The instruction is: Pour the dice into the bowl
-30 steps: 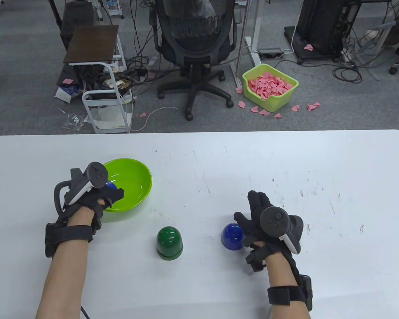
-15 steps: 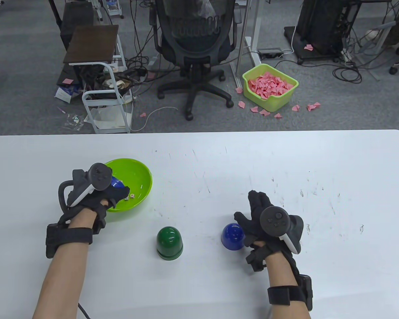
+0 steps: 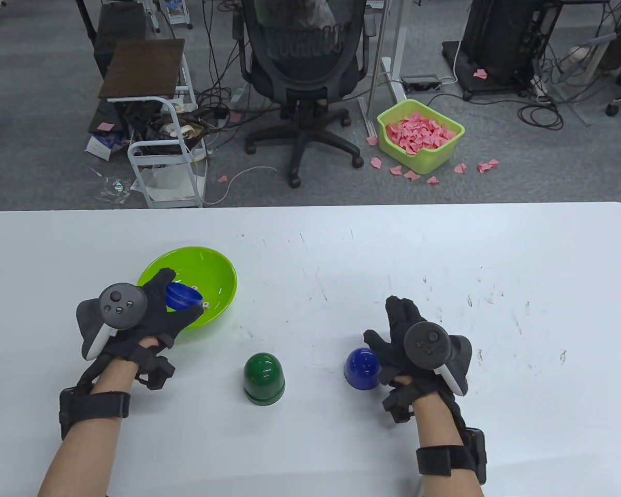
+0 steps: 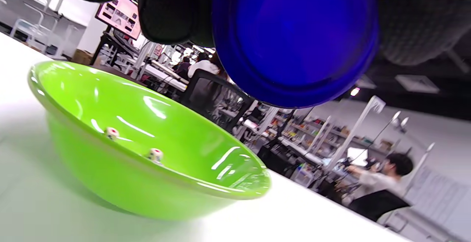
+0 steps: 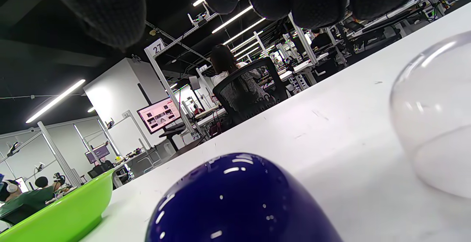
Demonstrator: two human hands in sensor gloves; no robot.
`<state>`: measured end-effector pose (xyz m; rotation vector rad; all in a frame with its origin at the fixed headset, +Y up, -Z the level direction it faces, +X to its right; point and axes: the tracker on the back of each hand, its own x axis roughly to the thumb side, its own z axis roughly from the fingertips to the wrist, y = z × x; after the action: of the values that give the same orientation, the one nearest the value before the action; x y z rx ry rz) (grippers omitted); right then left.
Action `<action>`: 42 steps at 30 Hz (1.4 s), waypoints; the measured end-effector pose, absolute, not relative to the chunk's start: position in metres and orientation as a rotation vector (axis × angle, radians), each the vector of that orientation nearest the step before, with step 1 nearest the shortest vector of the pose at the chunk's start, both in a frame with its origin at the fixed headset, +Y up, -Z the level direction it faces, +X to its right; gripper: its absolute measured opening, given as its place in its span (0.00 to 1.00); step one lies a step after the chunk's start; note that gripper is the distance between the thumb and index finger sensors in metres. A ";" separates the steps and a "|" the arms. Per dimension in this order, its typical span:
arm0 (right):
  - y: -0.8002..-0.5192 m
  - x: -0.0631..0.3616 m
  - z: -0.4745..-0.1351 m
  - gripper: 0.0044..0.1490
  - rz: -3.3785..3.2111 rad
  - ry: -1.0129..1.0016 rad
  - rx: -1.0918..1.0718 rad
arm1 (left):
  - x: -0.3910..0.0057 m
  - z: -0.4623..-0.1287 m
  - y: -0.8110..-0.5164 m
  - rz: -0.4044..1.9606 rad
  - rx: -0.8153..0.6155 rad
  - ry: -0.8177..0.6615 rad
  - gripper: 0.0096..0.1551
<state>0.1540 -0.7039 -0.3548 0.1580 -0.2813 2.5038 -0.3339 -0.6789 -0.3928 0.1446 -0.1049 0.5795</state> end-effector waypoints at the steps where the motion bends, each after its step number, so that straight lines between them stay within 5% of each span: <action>1: -0.704 0.154 -0.355 0.53 2.497 -0.285 0.159 | -0.334 -0.388 -0.680 0.616 0.161 -0.113 0.61; 13: -0.697 0.155 -0.352 0.52 2.462 -0.383 0.189 | -0.306 -0.339 -0.693 0.988 0.211 -0.249 0.62; 23: -0.690 0.181 -0.349 0.48 2.459 -0.508 0.079 | -0.289 -0.327 -0.707 0.956 0.236 -0.325 0.62; 42: -0.750 0.188 -0.371 0.58 2.935 0.085 -0.264 | -0.313 -0.325 -0.715 1.011 0.257 -0.281 0.63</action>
<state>0.1879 -0.7502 -0.3708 -0.2639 0.0846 2.9348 -0.3129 -0.7149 -0.3245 0.2573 -0.2808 1.0109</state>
